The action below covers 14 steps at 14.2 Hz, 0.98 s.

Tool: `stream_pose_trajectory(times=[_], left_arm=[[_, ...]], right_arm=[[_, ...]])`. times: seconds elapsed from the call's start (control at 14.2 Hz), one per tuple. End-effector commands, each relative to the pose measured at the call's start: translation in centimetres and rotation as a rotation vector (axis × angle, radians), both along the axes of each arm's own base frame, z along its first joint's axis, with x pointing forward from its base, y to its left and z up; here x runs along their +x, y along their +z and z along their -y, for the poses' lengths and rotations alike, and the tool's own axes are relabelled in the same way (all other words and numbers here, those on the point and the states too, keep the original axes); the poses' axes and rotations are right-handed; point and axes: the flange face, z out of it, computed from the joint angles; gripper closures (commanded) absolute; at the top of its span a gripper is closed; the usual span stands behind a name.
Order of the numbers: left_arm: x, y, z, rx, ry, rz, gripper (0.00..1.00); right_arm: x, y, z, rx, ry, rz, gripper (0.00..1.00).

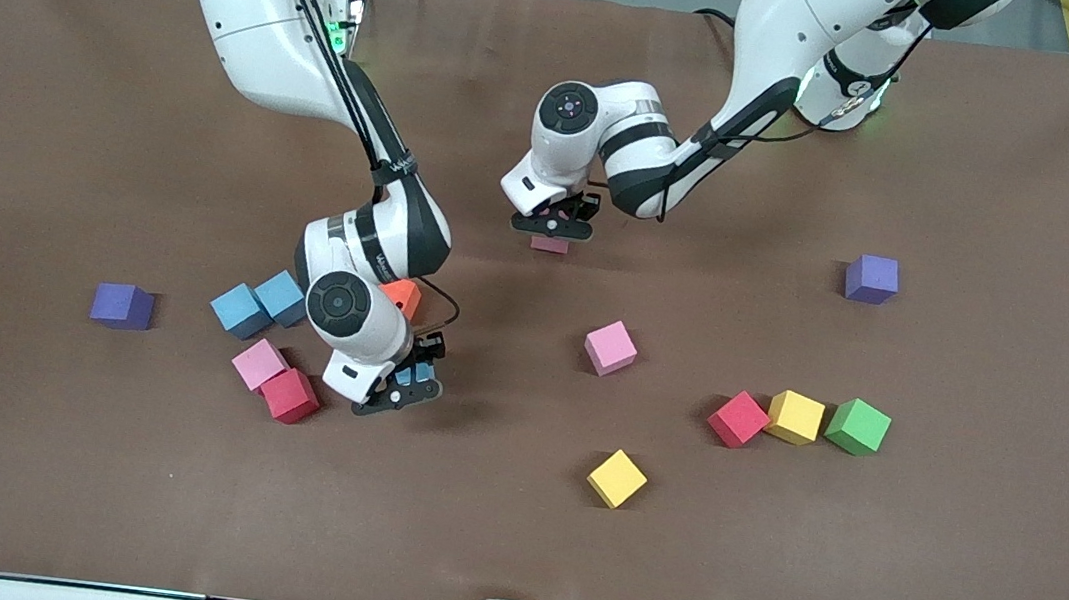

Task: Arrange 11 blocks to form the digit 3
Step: 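Carry the pink cube to the table middle with the left gripper and release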

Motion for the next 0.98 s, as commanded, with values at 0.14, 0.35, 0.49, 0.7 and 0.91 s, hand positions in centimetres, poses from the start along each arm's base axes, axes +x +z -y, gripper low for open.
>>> stream_pose_trajectory(times=[0.14, 0.35, 0.49, 0.7, 0.91], left_arm=[[0.2, -0.8, 1.4, 0.016, 0.007, 0.019, 0.53], [0.3, -1.3, 1.3, 0.032, 0.034, 0.043, 0.0], [0.6, -0.7, 1.2, 0.033, 0.06, 0.055, 0.0], [2.2, 2.9, 0.8, 0.015, 0.109, 0.105, 0.0], [5.7, 6.9, -0.7, -0.023, 0.2, 0.148, 0.0]], right_arm=[[1.2, 1.5, 0.8, 0.02, -0.011, 0.029, 0.74], [2.0, 3.0, 1.5, 0.028, -0.027, 0.043, 0.76], [2.2, 4.4, 1.6, 0.022, -0.024, 0.039, 0.8], [2.5, 5.5, 2.9, -0.002, -0.039, 0.0, 0.84], [2.1, 7.0, 3.2, -0.017, -0.02, -0.037, 0.97]])
